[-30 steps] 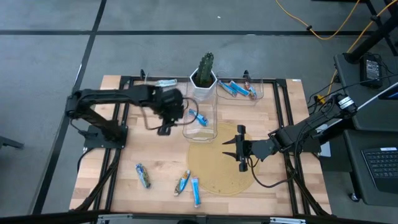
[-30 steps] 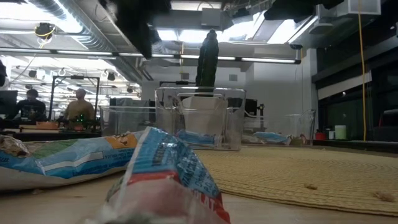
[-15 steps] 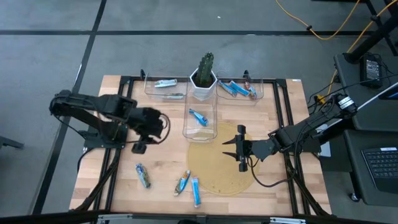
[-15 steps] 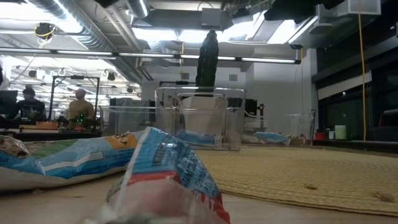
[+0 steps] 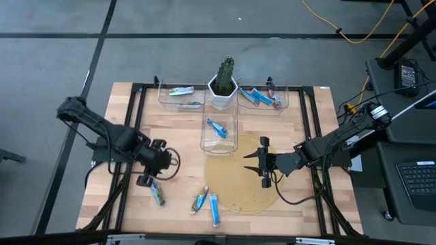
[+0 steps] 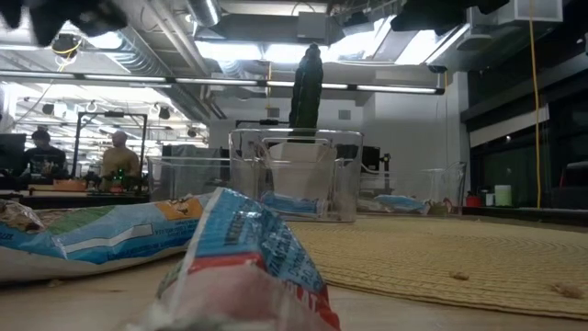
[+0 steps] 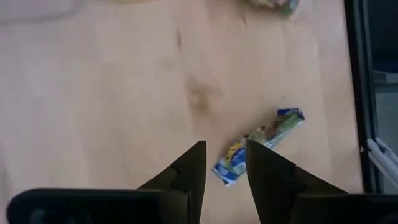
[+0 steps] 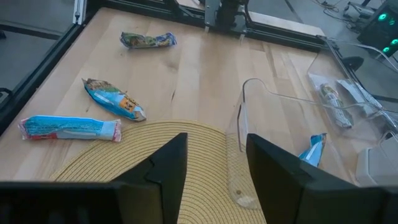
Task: Pick and place Granola Bars by type
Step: Put the blue green granola bar into the middle transparent bin
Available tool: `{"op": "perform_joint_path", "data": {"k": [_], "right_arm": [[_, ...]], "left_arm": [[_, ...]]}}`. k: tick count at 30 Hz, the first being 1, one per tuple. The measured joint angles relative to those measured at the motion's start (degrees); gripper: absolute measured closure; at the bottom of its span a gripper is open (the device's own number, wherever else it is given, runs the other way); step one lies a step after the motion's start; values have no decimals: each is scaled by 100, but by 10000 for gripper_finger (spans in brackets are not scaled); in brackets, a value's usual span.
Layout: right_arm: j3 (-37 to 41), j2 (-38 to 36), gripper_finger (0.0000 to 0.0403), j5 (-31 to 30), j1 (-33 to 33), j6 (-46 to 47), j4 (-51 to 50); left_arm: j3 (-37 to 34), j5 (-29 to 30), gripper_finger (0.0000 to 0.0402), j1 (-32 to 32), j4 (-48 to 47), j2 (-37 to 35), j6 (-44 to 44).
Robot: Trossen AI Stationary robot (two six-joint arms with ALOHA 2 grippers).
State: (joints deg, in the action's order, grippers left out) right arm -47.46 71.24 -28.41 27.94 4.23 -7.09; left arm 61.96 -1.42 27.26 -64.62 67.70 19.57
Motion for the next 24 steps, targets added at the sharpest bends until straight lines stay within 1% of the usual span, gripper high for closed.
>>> {"op": "perform_joint_path", "data": {"k": [5,7,10,15,19,24], "right_arm": [[0,0,234,1,0,9,-2],[0,0,234,0,0,11,-3],[0,0,234,-1,-1,11,-4],[0,0,234,-3,0,24,-2],[0,0,234,-3,-1,26,-4],[0,0,234,-6,0,151,-4]], "left_arm": [[-821,-145,306,529,976,2,396],[-1063,-149,306,675,1364,2,610],[-1305,-145,298,842,1694,2,964],[-1488,-131,268,985,2007,29,1509],[-1489,-78,233,1114,2250,210,1543],[-1489,-124,191,1372,2611,789,1436]]}}
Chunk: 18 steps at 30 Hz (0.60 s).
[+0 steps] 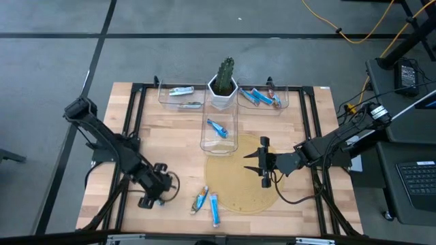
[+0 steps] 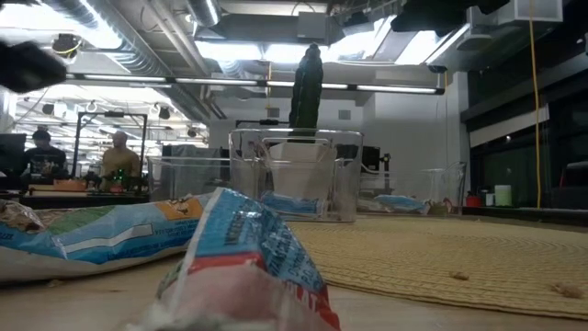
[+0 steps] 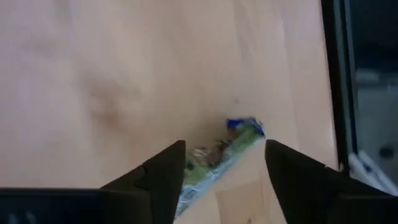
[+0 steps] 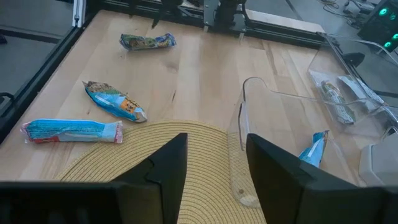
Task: Pick and place Granola Bars by type
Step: Put the blue green granola bar into the middle transparent bin
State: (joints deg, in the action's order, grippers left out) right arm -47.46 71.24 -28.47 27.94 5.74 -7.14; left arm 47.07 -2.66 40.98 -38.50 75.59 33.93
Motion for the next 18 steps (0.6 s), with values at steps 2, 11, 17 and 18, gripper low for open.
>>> {"op": "perform_joint_path", "data": {"k": [2,11,17,18], "right_arm": [[0,0,234,0,-1,0,0],[0,0,234,-52,-2,-10,3],[0,0,234,-57,-2,-158,2],[0,0,234,-57,-2,-166,2]], "left_arm": [[0,-219,179,136,63,267,-97],[256,-69,168,496,-2,927,-403],[308,-87,169,513,19,1174,-480],[310,-146,169,511,27,1195,-472]]}}
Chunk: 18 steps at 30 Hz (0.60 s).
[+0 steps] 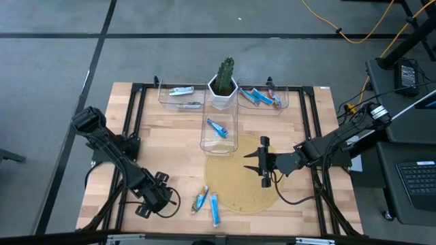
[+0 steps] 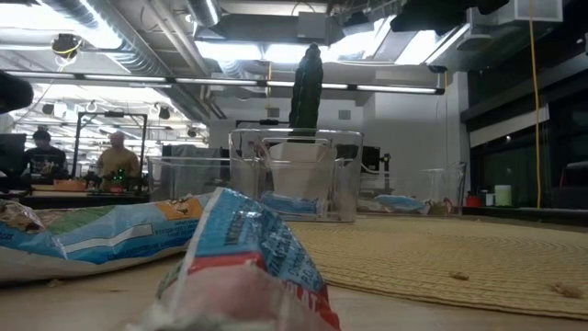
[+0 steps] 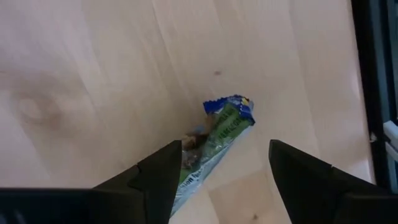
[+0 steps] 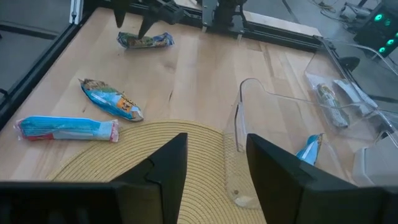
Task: Pick and place Granola Bars by type
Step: Put the blue green granola bar into the middle transparent bin
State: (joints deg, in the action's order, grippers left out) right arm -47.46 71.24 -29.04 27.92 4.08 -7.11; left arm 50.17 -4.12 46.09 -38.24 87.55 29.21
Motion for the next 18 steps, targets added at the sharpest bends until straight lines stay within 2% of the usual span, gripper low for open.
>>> {"op": "perform_joint_path", "data": {"k": [9,18], "right_arm": [[0,0,234,2,0,-9,-2],[0,0,234,4,0,0,-1]], "left_arm": [[2,83,175,-70,219,44,-116],[2,109,223,-85,269,44,-161]]}}
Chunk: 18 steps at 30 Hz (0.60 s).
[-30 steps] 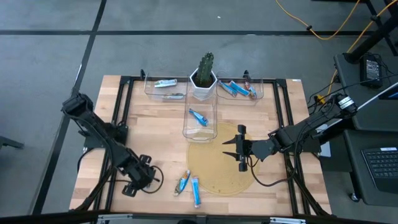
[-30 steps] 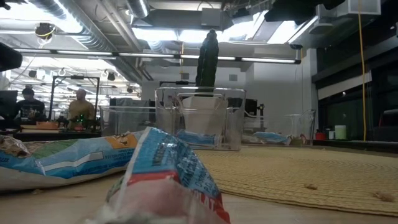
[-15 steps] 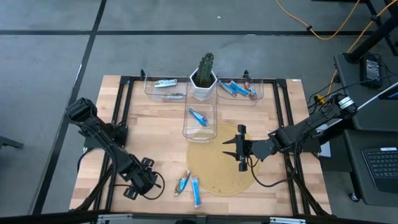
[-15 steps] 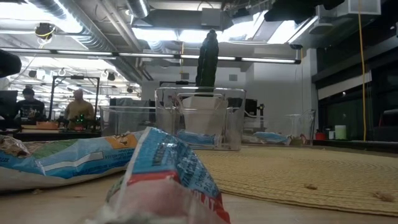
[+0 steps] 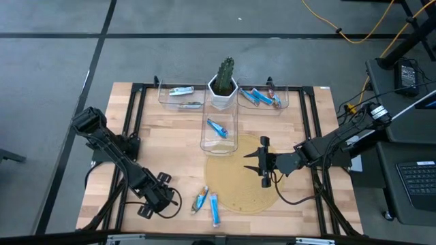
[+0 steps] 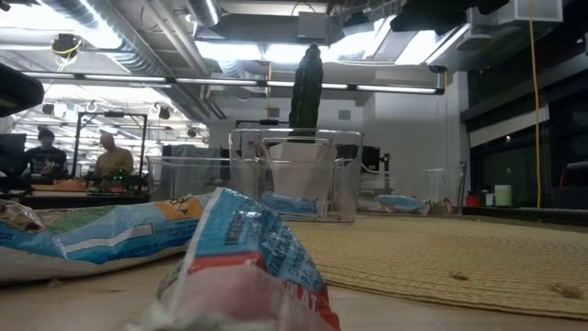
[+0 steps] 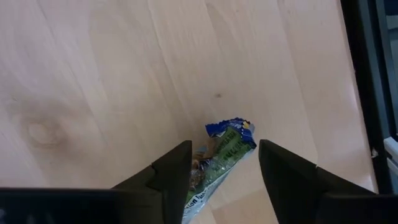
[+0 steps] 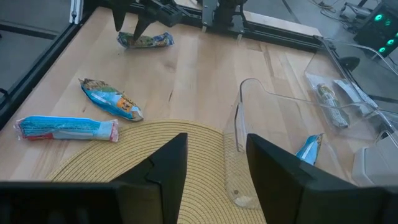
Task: Pick and place Granola Bars by type
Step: Put the blue green granola bar into the middle transparent bin
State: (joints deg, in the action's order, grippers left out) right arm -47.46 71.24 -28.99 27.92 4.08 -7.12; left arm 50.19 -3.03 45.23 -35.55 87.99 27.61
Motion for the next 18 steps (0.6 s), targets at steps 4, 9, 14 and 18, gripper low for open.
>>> {"op": "perform_joint_path", "data": {"k": [4,9,14,18], "right_arm": [[0,1,234,0,0,-1,0],[0,2,234,2,0,13,1],[0,0,234,7,0,13,-1],[0,2,234,7,0,13,1]], "left_arm": [[0,0,240,0,60,0,-177],[0,0,246,6,168,0,-186],[0,5,237,51,170,0,-169],[0,92,223,52,172,0,-141]]}}
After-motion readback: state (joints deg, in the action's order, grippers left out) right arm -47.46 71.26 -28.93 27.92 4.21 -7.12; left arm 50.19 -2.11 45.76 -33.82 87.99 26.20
